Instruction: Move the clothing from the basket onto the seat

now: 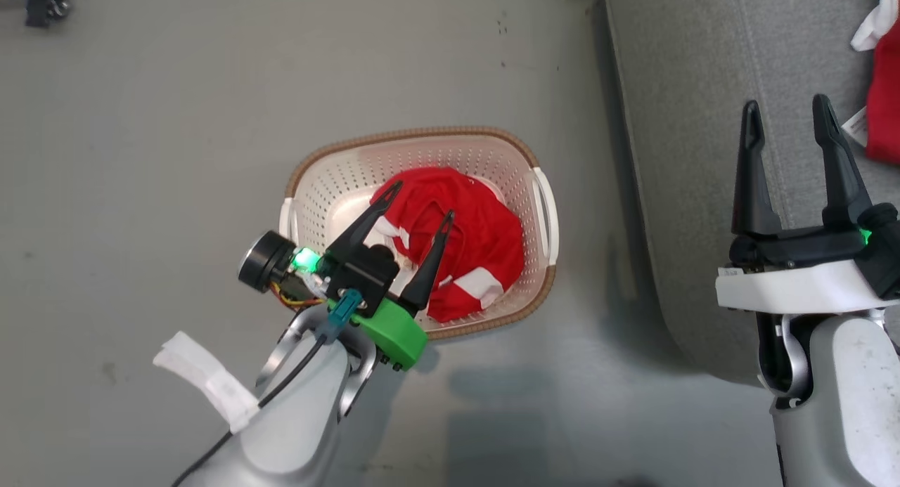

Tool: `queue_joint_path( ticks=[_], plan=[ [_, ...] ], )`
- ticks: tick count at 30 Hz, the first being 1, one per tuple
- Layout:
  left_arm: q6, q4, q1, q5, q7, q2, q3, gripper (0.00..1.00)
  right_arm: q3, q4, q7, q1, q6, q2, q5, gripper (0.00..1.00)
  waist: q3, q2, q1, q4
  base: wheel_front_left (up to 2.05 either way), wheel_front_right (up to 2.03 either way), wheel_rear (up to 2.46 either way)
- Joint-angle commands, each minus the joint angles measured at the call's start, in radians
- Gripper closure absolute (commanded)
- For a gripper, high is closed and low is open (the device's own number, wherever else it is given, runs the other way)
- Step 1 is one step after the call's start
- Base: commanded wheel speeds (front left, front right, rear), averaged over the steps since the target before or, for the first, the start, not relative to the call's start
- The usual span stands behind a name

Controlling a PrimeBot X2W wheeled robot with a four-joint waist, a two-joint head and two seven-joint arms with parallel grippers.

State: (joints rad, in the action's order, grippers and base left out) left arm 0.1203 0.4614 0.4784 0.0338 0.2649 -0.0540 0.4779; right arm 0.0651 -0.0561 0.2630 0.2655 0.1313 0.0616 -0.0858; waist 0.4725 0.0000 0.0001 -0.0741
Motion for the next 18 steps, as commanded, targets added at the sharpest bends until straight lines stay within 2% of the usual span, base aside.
queue_joint_path(
  ticks=[1, 8, 14, 18],
  plan=[
    [0.005, 0.035, 0.058, -0.017, -0.001, -0.02, 0.021, 0.0, -0.005, -0.015, 0.003, 0.036, -0.001, -0.004, -0.001, 0.0, 0.185, 0.0, -0.0001, -0.043, 0.0, 0.0, 0.0],
    [0.01, 0.248, 0.246, -0.012, 0.0, -0.04, 0.105, 0.0, -0.03, -0.06, 0.003, 0.108, -0.001, -0.009, -0.016, 0.0, 0.312, 0.0, -0.0001, -0.103, 0.0, 0.0, 0.0],
    [0.01, 0.406, 0.385, -0.012, 0.0, -0.073, 0.248, 0.0, -0.035, -0.099, 0.003, 0.145, -0.001, -0.011, -0.045, 0.0, 0.403, 0.0, -0.0001, -0.151, 0.0, 0.0, 0.0],
    [0.01, 0.502, 0.454, 0.026, 0.0, -0.085, 0.326, 0.0, -0.042, -0.125, 0.003, 0.164, -0.001, -0.012, -0.046, 0.0, 0.451, 0.0, -0.0001, -0.186, 0.0, 0.0, 0.0]
  ],
)
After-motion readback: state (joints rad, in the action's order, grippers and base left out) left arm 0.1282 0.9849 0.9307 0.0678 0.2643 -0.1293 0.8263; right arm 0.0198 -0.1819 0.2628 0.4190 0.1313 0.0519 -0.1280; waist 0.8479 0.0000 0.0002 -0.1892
